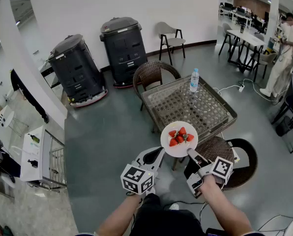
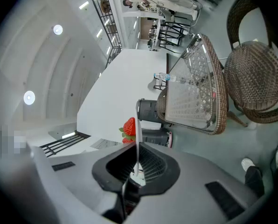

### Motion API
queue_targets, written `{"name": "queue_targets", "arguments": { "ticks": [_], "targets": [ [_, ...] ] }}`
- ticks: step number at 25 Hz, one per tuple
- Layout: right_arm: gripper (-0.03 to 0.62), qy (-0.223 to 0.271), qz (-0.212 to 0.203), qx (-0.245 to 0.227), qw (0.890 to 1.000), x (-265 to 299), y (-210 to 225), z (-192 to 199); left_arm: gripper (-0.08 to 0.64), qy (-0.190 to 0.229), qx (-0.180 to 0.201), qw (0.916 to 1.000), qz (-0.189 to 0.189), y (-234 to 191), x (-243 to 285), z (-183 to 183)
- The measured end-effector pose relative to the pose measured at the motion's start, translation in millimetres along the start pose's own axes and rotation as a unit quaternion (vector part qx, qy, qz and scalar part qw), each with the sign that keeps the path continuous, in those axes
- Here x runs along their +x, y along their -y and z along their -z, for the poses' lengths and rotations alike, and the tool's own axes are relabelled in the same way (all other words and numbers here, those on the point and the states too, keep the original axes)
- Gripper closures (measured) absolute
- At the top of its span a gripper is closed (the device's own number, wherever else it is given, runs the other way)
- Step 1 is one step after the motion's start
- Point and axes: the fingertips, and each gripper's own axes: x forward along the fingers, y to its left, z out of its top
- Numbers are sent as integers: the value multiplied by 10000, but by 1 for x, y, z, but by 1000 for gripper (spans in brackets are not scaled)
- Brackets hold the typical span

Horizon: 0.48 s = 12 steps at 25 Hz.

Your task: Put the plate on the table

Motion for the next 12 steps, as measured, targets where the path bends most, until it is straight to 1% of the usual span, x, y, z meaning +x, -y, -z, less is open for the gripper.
{"name": "queue_targets", "arguments": {
  "ticks": [12],
  "targets": [
    [574, 29, -42, 90, 9999, 1, 3, -3, 554, -19, -54, 10000, -42, -2, -1, 6]
  ]
}}
